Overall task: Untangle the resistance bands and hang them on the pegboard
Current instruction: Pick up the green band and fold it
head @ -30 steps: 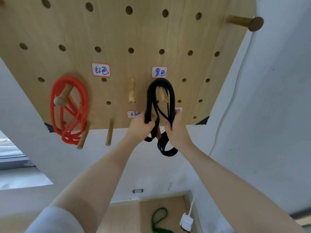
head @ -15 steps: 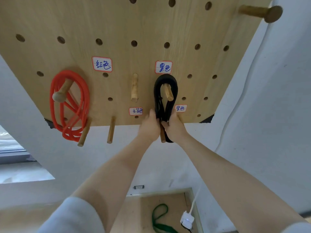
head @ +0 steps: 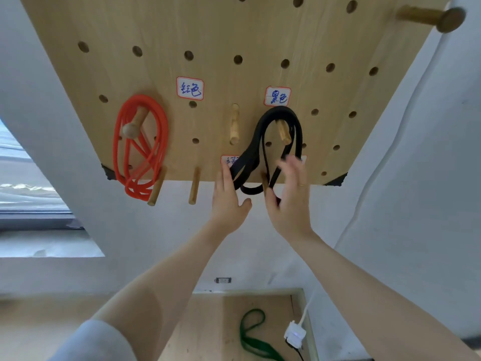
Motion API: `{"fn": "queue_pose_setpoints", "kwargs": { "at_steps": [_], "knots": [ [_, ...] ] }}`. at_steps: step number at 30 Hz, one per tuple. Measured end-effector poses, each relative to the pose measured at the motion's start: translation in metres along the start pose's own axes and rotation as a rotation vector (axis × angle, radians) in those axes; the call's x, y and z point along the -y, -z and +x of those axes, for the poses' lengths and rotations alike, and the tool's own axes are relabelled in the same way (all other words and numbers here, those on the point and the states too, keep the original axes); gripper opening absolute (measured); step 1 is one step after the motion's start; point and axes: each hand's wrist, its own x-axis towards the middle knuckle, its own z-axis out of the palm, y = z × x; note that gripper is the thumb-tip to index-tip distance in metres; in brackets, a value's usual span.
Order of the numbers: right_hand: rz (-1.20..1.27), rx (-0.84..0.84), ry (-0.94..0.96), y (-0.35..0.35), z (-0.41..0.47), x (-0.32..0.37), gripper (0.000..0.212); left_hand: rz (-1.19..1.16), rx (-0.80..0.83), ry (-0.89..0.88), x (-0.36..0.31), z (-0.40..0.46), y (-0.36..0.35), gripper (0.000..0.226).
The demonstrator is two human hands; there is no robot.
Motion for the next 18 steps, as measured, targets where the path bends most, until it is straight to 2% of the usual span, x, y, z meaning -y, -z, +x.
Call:
{"fn": "queue_pose_setpoints", "kwargs": {
  "at_steps": [2, 5, 7, 9, 12, 18],
  "knots": [
    [0.042, 0.242, 0.053, -0.008, -0.011, 0.02, 0.028, -0.02, 0.019, -0.027, 0.006, -0.013, 0.007, 0.092],
    [0.043, 0.694, -0.108, -0.025, -0.027, 0.047, 0.024, -0.067, 0.083, -0.005, 0.026, -0.044, 0.025, 0.08],
    [0.054, 0.792, -0.221, -0.04, -0.04, 0.059, 0.024, -0.065, 0.159, 0.071, 0.049, -0.072, 0.044, 0.068],
    [0.131, 0.821, -0.345, -0.058, -0.058, 0.074, 0.022, -0.013, 0.212, 0.154, 0.079, -0.1, 0.066, 0.06],
    [0.18, 0.953, -0.495, -0.089, -0.096, 0.096, 0.02, 0.063, 0.236, 0.304, 0.131, -0.146, 0.102, 0.052],
    [0.112, 1.267, -0.549, -0.168, -0.196, 0.13, 0.02, 0.079, 0.202, 0.603, 0.232, -0.236, 0.154, 0.04]
  ]
}}
